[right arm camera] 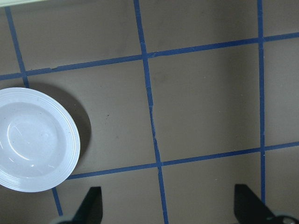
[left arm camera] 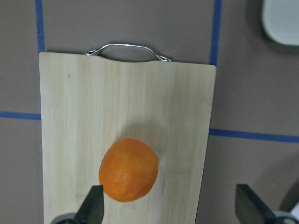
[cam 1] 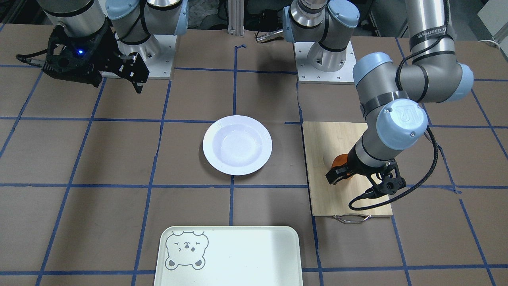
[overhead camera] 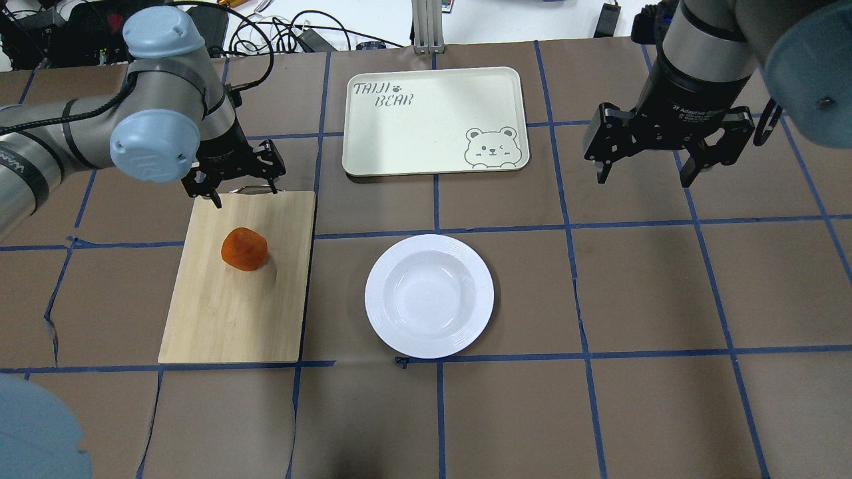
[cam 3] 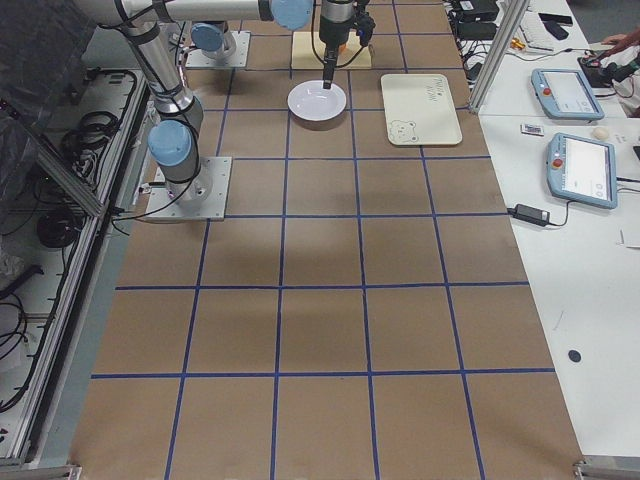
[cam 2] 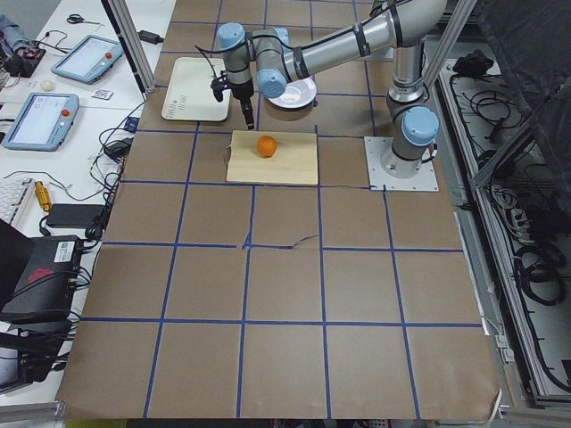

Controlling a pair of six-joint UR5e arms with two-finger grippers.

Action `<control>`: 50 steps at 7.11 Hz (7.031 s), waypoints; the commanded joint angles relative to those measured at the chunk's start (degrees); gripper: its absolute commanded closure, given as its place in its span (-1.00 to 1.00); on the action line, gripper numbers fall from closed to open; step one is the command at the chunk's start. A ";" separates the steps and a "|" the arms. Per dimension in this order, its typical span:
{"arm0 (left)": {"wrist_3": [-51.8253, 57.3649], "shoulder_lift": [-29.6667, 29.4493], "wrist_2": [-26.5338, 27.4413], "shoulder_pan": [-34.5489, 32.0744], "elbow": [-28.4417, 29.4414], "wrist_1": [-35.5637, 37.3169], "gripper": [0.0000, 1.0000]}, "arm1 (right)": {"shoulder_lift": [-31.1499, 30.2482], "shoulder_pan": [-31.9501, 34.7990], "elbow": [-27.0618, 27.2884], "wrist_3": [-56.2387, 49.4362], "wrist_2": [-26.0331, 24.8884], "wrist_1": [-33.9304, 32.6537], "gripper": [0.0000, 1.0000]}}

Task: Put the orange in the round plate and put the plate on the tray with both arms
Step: 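Lower the left gripper onto the orange on the wooden board, then close the left gripper on the orange and lift it, then carry the orange into the white bowl and release it with the left gripper, then raise the left gripper away while the right gripper moves toward the bowl, then lower the right gripper and grip the rim of the white bowl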

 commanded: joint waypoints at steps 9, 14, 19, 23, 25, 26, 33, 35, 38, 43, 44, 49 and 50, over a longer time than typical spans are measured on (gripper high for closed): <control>0.48 0.89 -5.55 5.43 -12.84 10.91 0.76 | 0.00 -0.08 0.00 0.05 -0.13 0.00 -1.00; -25.19 1.87 -9.35 -14.71 -2.83 4.84 1.00 | 0.00 0.01 0.00 0.58 -0.14 0.00 -1.00; -35.21 0.02 -9.79 -30.26 -9.57 6.85 1.00 | 0.26 -0.08 -0.35 0.32 -0.21 -0.87 -1.00; -34.24 -0.97 -9.53 -30.08 -8.98 11.60 -1.00 | 0.61 -4.37 0.96 -2.74 0.74 0.18 -1.00; -25.67 2.54 -9.08 -25.72 -0.85 3.42 -1.00 | 0.61 -4.56 1.14 -5.66 0.92 -0.26 -1.00; -15.79 5.52 -9.08 -20.64 6.51 -9.27 -1.00 | 0.96 -5.08 1.40 -8.45 2.22 -0.52 -1.00; 20.00 16.53 -6.62 -6.35 11.60 -17.50 -1.00 | 10.53 -6.94 24.74 -19.02 25.76 -35.24 -1.00; 20.26 16.62 -6.36 -6.35 11.51 -15.28 -1.00 | 14.30 -6.94 32.14 -19.20 32.43 -46.45 -1.00; 20.35 16.36 -6.45 -5.65 11.59 -15.02 -1.00 | 17.66 -5.54 32.52 -19.73 35.54 -48.33 -0.98; 20.35 16.71 -6.45 -5.65 11.51 -15.11 -1.00 | 20.29 0.45 32.61 -18.85 39.06 -49.39 -0.84; 20.35 16.80 -6.45 -5.65 11.51 -15.11 -1.00 | 21.26 0.53 32.61 -18.85 39.06 -49.48 -0.84; 20.35 16.89 -6.45 -5.65 11.59 -15.28 -1.00 | 21.71 0.53 32.52 -18.85 38.37 -51.93 0.20; 20.35 16.89 -6.36 -5.65 11.51 -15.28 -1.00 | 21.71 0.53 32.43 -18.93 38.27 -52.03 0.64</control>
